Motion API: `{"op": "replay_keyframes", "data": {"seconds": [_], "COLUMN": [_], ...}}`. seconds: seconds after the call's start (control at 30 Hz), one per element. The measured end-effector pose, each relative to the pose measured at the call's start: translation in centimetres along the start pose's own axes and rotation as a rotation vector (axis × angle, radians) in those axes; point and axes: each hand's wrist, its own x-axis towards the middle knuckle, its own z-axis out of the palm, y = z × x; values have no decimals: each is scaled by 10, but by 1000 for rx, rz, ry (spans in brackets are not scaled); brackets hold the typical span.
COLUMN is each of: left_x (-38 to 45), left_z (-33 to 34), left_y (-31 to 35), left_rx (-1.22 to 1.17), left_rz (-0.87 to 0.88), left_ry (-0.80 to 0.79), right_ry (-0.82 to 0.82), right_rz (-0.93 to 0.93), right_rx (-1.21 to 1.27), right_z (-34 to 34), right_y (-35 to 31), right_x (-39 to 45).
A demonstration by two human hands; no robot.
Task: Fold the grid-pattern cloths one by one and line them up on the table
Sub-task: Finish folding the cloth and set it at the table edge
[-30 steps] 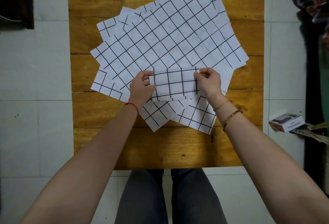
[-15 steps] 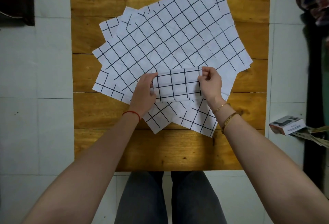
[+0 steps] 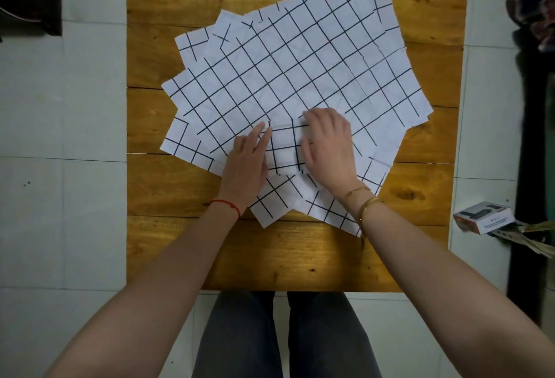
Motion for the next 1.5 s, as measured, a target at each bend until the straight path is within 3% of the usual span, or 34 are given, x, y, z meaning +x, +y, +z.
{"op": "replay_keyframes", "data": {"seconds": [0.13,0.37,0.53,0.77,0.93,1.07,1.2,1.5], "left_x": [-1,1,1,1,0,-8,-23,-66], "left_z": [2,2,4,3,4,3,6,20], "left_y": [-1,1,3,3,4,4,5,6], "left_rx": [88,151,169,185,189,247,280,349], "left_rz": [-26,-53,-89,-94,-84,-20,20,55], "left_ry": [-29,-86,-91,-94,-96,-55,-32,-122], "right_ry": [-237,-438,-424,-370,-336,-310,-423,-530], "right_rz": [-185,-187,-168,103,127,-6,-215,-152], "right_rx": [-165,-274,-308,-341,-323,-299,-241,-236], "right_z": [22,36,28,5,0,-1,13,23], "right_y": [-18,-16,3,56,45,16,-10,-20], "right_x": [-5,-5,-10,-29,-22,-13,1,4]}}
